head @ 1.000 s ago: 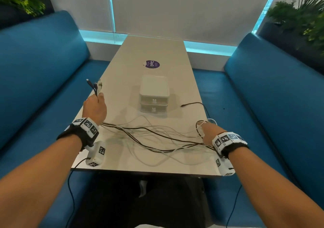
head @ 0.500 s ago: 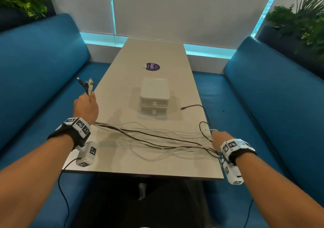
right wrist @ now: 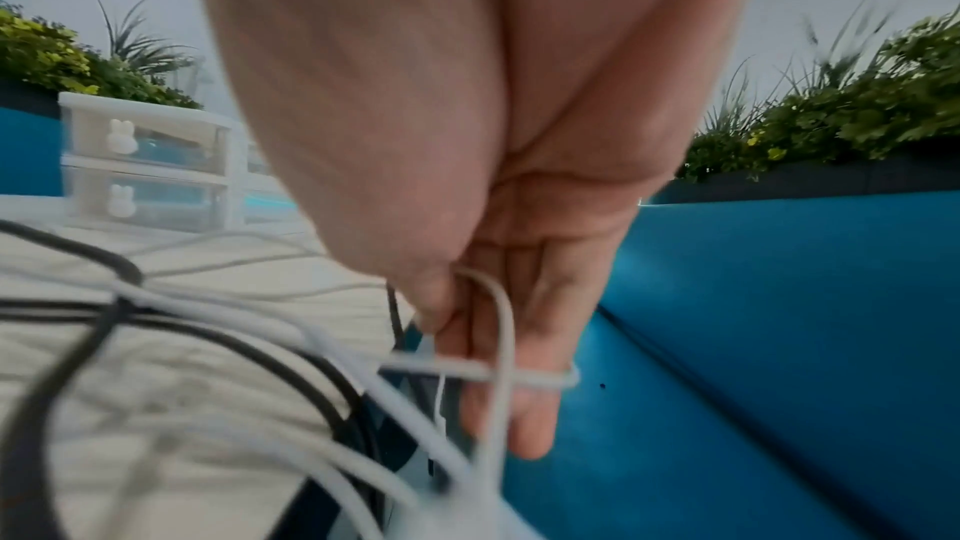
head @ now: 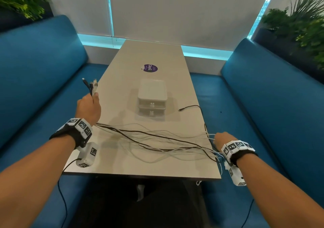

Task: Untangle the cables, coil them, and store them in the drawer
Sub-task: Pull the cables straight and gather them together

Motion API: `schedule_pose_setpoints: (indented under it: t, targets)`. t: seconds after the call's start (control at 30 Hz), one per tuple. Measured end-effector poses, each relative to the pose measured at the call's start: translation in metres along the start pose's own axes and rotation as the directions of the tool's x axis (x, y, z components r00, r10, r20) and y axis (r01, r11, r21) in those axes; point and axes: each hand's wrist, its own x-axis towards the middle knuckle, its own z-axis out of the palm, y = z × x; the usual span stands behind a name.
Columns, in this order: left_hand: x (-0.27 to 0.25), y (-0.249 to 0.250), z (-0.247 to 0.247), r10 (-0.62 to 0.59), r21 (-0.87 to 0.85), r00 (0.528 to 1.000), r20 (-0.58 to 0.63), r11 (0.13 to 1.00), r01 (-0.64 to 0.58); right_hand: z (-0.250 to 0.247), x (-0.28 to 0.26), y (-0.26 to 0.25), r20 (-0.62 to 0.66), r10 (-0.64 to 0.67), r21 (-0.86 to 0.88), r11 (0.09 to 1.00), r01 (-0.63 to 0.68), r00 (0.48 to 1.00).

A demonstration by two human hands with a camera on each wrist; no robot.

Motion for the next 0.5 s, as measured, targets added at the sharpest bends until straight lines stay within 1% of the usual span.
schedule_pose_setpoints:
  t: [0.07,0.1,0.2,0.27,0.33,0.37,0.43,0.5]
  targets:
    - [0.002,0.001,-0.005,-0.012,-0.002,1.000,-0.013,1.000,0.012,0.004,0.002,0.006,-0.056,0.000,-0.016,1.000,-0.001,0.998]
    - [0.002,0.001,-0.008,-0.022,0.000,1.000,-0.018,1.000,0.022,0.008,0.003,0.011,-0.074,-0.006,0.014,1.000,0.007,0.997]
    - [0.004,0.002,-0.011,-0.032,0.001,0.999,-0.026,0.999,0.032,0.014,0.004,0.018,-0.064,-0.071,0.095,0.993,0.076,0.995]
    - [0.004,0.001,-0.011,-0.033,0.004,0.999,-0.032,0.999,0.034,0.013,0.003,0.020,-0.099,-0.088,0.056,0.994,0.094,0.991]
    - [0.004,-0.001,-0.011,-0.036,0.004,0.999,-0.034,0.999,0.036,0.014,0.003,0.025,-0.106,-0.065,-0.023,0.998,0.063,0.992]
    - [0.003,-0.001,-0.011,-0.036,0.001,0.999,-0.031,0.999,0.036,0.014,0.002,0.026,-0.104,-0.054,-0.035,0.998,0.051,0.993]
    - [0.002,-0.001,-0.009,-0.033,-0.003,0.999,-0.022,0.999,0.033,0.010,-0.003,0.026,-0.104,-0.047,0.028,0.998,0.050,0.993]
    - [0.000,0.002,-0.006,-0.032,-0.013,0.999,-0.015,0.999,0.032,0.006,-0.007,0.020,-0.156,-0.046,0.150,0.986,0.069,0.987]
